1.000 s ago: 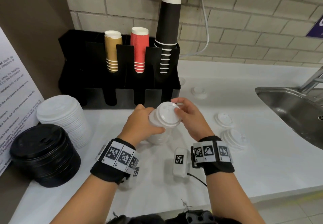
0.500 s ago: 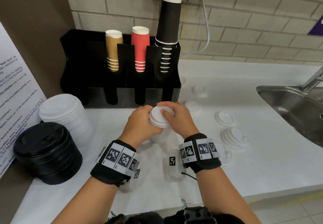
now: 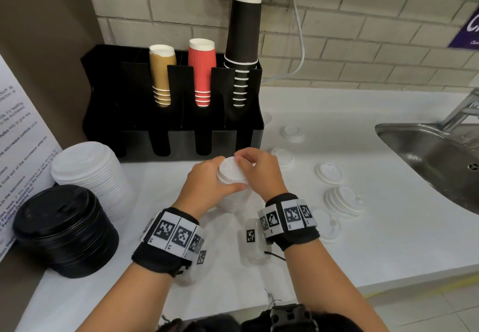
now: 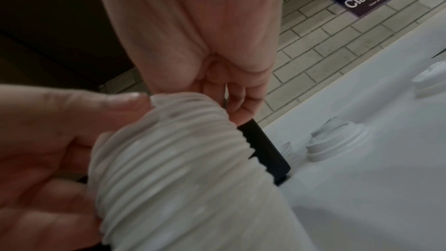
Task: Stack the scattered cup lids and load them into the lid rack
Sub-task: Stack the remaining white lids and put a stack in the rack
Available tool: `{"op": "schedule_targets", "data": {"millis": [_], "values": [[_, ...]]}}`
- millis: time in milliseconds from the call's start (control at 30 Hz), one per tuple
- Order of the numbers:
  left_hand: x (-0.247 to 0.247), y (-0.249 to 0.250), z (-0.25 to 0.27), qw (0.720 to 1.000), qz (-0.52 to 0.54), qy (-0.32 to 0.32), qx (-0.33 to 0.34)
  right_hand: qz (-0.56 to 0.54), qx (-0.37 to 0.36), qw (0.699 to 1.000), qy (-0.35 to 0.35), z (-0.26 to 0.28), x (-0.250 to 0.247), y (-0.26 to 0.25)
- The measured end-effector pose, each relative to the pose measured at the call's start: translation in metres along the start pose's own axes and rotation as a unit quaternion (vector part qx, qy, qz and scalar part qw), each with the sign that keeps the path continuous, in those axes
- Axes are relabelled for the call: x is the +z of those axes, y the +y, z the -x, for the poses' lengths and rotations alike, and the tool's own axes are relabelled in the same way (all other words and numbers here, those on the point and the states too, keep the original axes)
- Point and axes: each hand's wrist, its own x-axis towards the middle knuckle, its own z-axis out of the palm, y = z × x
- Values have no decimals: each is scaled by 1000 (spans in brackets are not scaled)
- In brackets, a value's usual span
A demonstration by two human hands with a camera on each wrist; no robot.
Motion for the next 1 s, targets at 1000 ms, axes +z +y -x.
{"op": "schedule_targets", "data": {"millis": [1000], "values": [[-10, 2, -8, 997, -43, -65, -12, 354, 217, 897, -151, 34, -80, 17]]}}
